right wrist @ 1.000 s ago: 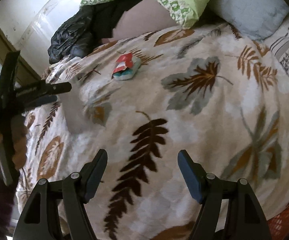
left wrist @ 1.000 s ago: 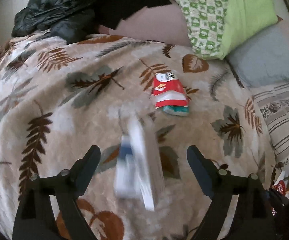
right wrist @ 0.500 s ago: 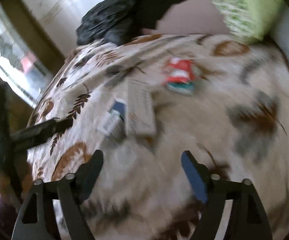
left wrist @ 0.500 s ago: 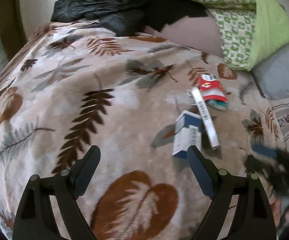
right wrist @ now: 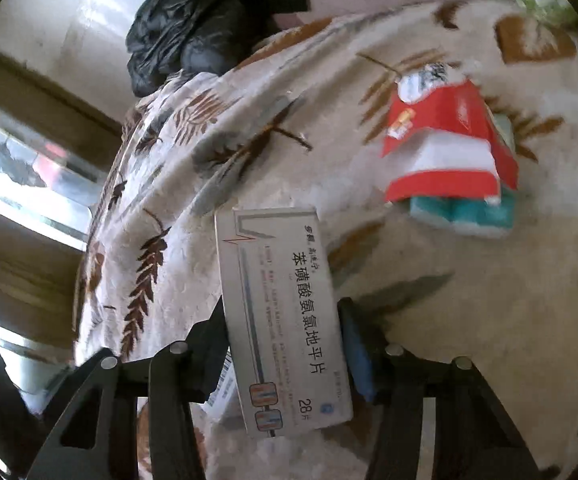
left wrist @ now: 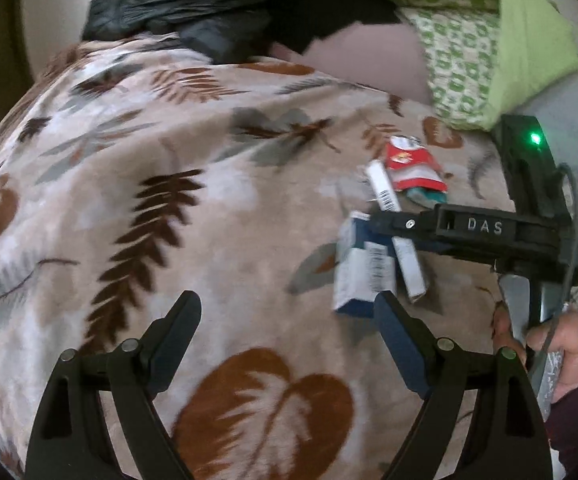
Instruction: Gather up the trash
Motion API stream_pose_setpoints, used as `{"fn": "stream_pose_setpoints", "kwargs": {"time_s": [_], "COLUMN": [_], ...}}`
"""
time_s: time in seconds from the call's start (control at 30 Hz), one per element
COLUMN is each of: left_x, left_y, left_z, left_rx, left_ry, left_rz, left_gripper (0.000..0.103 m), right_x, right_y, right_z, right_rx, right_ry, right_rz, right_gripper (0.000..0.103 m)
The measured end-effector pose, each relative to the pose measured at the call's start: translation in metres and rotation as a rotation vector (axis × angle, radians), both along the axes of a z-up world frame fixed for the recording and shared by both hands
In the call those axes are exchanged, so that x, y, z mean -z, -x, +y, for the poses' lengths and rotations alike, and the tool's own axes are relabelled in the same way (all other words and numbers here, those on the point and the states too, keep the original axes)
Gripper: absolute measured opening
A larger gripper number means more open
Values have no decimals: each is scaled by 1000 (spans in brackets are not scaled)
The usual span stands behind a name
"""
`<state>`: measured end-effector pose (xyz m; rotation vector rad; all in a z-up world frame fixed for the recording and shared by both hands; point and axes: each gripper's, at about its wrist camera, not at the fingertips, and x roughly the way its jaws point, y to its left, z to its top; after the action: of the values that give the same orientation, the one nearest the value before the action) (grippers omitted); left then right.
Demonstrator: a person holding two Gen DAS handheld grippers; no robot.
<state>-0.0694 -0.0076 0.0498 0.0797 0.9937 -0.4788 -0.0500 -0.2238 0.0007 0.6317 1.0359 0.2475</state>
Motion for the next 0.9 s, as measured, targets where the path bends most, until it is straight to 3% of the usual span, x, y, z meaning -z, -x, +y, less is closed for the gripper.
{"fn": "stream_pose_setpoints", "kwargs": {"time_s": [0.1,0.3,0.43,0.47,0.5,0.6,0.9], "left_x": [4,17,34,36,39,38,-29], "left_y": [-1,-14,-23,-22,-22,-15,46], "left_z": [-21,-59,-87,-89,-91,-86,-61], "left_rx": [29,99,141,144,138,103,5], "left_ry": [-41,-83,-150,-160,-181,-177,-217], "left_rz": [-17,-13,-7,-7,0,32,-118], "left_gripper": [87,87,87,72,35,33,33], "right_x": [-3,-28,-28,-27,-27,-28,-46], "right_y": [13,73,113,124,132,159,209], "right_z": [-2,-31,-52,-57,-61,-68,-67], "right_rx": [-8,39,88,106,117,166,238], "right_ry": [11,142,171,170,168,154,127], "right_rz": [1,-26,-5,-4,-6,-17,-81], "right_gripper": [55,56,56,56,56,56,56]}}
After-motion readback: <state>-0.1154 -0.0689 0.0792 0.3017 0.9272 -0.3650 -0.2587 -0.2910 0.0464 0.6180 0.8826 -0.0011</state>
